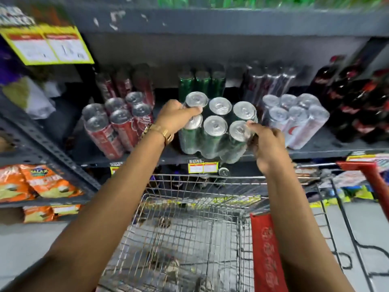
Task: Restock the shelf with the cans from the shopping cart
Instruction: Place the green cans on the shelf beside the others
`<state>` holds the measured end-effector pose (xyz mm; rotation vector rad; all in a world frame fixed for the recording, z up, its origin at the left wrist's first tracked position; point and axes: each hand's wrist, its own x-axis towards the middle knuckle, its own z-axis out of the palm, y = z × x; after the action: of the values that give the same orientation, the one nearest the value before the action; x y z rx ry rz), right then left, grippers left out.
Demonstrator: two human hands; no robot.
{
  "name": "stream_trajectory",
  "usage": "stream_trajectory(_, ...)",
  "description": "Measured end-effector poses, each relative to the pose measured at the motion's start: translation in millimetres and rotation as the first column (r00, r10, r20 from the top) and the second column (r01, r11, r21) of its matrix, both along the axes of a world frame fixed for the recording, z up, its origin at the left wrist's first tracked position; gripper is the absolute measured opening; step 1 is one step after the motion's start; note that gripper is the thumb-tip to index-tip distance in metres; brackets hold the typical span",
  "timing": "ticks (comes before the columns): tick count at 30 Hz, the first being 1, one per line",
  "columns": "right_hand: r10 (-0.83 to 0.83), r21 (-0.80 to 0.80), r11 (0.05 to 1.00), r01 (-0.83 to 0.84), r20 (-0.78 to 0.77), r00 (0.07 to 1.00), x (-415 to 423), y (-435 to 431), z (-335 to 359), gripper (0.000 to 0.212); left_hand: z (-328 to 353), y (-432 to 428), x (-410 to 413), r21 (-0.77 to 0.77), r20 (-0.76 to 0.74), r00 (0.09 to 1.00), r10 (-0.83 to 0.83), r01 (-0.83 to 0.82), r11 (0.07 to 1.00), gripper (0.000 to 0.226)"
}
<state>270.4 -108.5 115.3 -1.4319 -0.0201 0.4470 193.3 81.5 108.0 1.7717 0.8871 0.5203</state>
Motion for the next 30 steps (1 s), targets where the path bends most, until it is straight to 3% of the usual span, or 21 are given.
stream_trajectory(3, 0.012, -0.030, 0.999, -0.013, -0.051, 0.999, 24, 26, -1, 0.025, 0, 27, 24, 0.012, -0.049, 0.999, -0.004, 0.005, 1.000, 0.048)
stream_trajectory(11, 0.045, -0.119, 0.991, -0.056, -0.099, 0.994, 60, 62, -27, 0.024, -45, 52, 46, -0.016, -0.090, 0.995, 0.034, -0.036, 0.999, 0.063)
stream_trajectory(14, 0.056, -0.185, 0.981, -0.061, -0.033, 0.998, 63, 64, -31, 0.020, -51, 48, 51, 0.003, -0.066, 0.994, 0.087, -0.087, 0.996, 0.040)
stream_trajectory(16, 0.094, -0.254, 0.963, -0.093, -0.008, 0.996, 63, 63, -32, 0.021, -54, 45, 50, -0.001, -0.012, 0.993, 0.120, -0.120, 0.993, 0.052)
stream_trajectory(19, 0.165, -0.297, 0.942, -0.158, 0.000, 0.986, 62, 65, -37, 0.033, -62, 38, 46, -0.031, 0.019, 0.995, 0.097, -0.096, 0.995, 0.050)
stream_trajectory(22, 0.203, -0.346, 0.924, -0.163, 0.083, 0.976, 63, 69, -45, 0.027, -67, 33, 39, -0.026, 0.041, 0.993, 0.113, -0.112, 0.993, 0.044)
stream_trajectory(30, 0.168, -0.287, 0.949, -0.131, 0.107, 0.980, 74, 67, -55, 0.029, -78, 4, 24, 0.051, 0.067, 0.984, 0.167, -0.170, 0.984, 0.038)
